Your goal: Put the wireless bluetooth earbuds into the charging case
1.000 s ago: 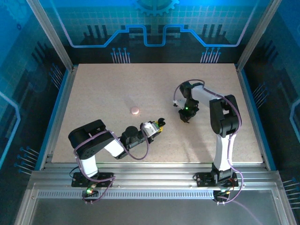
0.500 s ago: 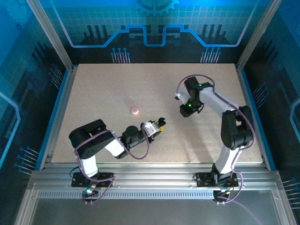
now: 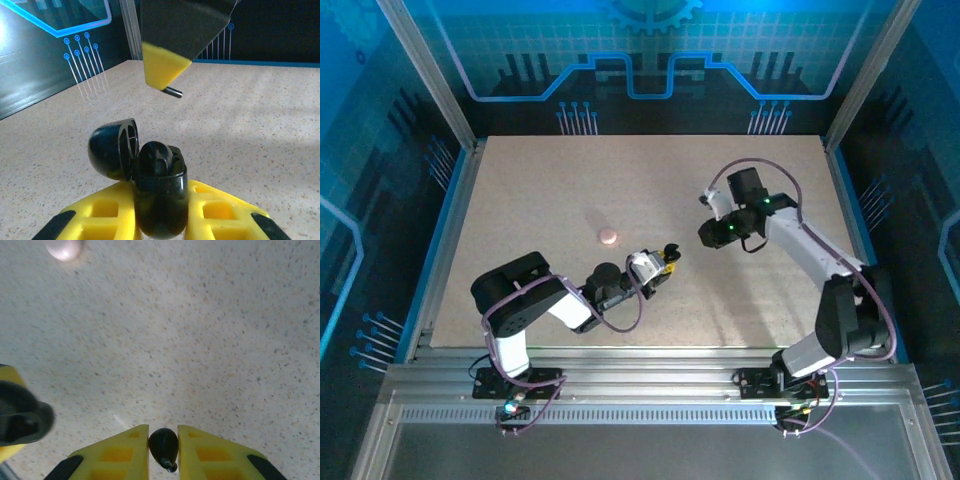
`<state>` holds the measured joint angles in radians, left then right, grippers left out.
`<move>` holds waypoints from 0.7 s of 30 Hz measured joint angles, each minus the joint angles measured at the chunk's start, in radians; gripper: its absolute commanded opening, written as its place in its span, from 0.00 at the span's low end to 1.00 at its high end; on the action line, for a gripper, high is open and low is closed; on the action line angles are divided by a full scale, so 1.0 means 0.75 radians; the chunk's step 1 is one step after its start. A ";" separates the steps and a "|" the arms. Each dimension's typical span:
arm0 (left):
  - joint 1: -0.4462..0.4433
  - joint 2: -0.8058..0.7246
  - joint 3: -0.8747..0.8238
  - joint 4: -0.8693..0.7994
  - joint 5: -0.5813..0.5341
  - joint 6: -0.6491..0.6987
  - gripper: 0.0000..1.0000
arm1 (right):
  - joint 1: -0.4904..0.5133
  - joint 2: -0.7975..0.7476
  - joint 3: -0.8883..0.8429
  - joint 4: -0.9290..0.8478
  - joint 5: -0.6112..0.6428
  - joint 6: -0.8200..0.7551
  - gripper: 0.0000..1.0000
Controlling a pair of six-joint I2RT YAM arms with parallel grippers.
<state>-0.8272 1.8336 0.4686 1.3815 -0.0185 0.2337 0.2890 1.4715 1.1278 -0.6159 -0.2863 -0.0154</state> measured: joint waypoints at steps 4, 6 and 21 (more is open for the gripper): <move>0.001 0.000 0.018 0.001 0.001 -0.039 0.13 | 0.000 -0.134 -0.102 0.153 -0.065 0.110 0.19; 0.001 0.000 0.024 0.001 0.001 -0.061 0.13 | 0.000 -0.191 -0.160 0.238 -0.096 0.175 0.20; 0.001 0.000 0.082 0.001 0.020 -0.181 0.13 | 0.122 -0.313 -0.432 0.664 -0.179 0.563 0.20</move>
<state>-0.8265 1.8336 0.5304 1.3819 -0.0032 0.0982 0.3801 1.2369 0.8040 -0.1181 -0.4202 0.4065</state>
